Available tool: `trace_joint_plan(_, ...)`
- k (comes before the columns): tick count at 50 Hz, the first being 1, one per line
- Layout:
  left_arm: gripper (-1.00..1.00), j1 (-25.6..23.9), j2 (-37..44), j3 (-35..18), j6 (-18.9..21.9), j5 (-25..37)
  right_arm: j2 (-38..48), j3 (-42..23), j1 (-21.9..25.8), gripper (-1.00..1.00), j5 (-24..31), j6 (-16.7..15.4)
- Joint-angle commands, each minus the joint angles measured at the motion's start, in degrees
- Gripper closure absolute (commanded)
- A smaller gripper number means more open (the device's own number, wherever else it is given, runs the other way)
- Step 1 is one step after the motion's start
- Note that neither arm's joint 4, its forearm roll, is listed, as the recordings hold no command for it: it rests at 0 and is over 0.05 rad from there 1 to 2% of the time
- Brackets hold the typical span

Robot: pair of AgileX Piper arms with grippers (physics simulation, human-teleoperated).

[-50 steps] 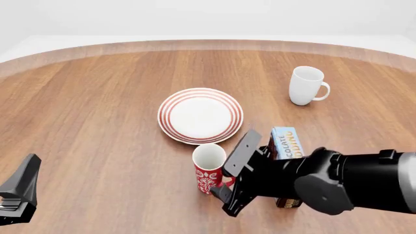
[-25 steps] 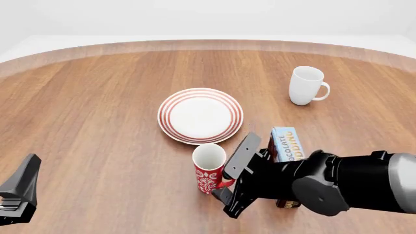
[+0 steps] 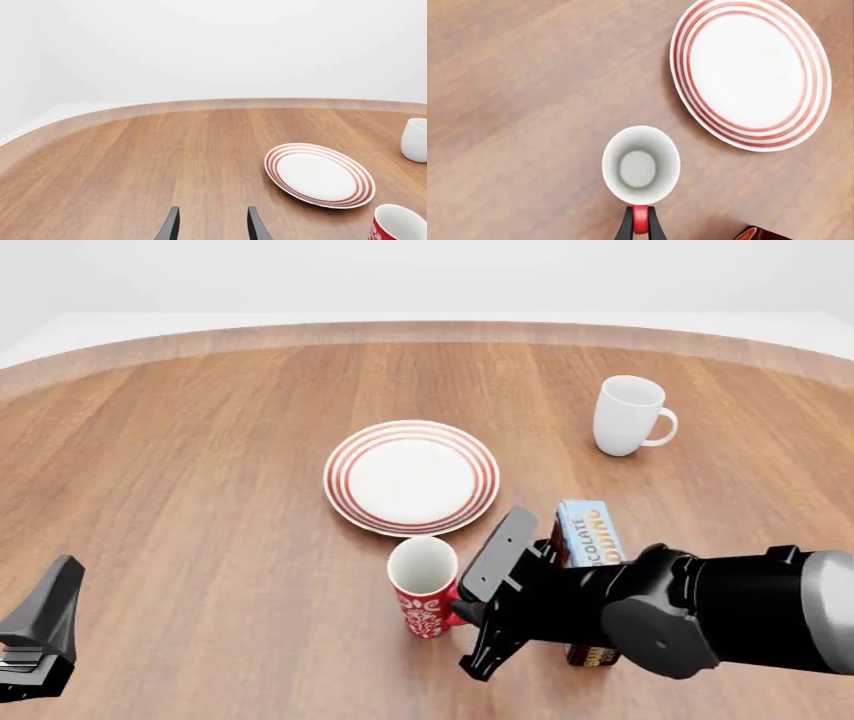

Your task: Pick up the red mug and put it on the plate

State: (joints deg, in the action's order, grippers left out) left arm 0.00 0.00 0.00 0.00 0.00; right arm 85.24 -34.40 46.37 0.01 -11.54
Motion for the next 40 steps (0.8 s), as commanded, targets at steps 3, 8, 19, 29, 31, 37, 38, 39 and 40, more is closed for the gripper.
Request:
trace_joint_plan(3,-1.0,0.0,0.0,0.0,0.0,0.0,-0.27,0.22,-0.32,1.0,0.19,-0.06)
trace_joint_plan(8,-1.0,0.0,0.0,0.0,0.0,0.0,-0.71,-0.12,-0.38,1.0,0.58,-0.27)
trace_joint_plan(19,-1.0,0.0,0.0,0.0,0.0,0.0,-3.49,-0.87,-0.11,1.0,2.38,-0.38)
trace_joint_plan(29,-1.0,0.0,0.0,0.0,0.0,0.0,-7.28,-1.7,-1.16,1.0,5.52,-1.69)
trace_joint_plan(31,-1.0,0.0,0.0,0.0,0.0,0.0,-7.97,-1.69,-1.26,1.0,6.0,-1.84)
trace_joint_plan(37,-1.0,0.0,0.0,0.0,0.0,0.0,-10.54,-2.14,-1.72,1.0,8.66,-3.09)
trace_joint_plan(38,-1.0,0.0,0.0,0.0,0.0,0.0,-10.91,-2.43,-1.99,1.0,9.07,-3.34)
trace_joint_plan(39,-1.0,0.0,0.0,0.0,0.0,0.0,-11.19,-2.66,-2.26,1.0,9.37,-3.63)
trace_joint_plan(40,-1.0,0.0,0.0,0.0,0.0,0.0,-11.63,-2.89,-2.28,1.0,9.97,-3.72)
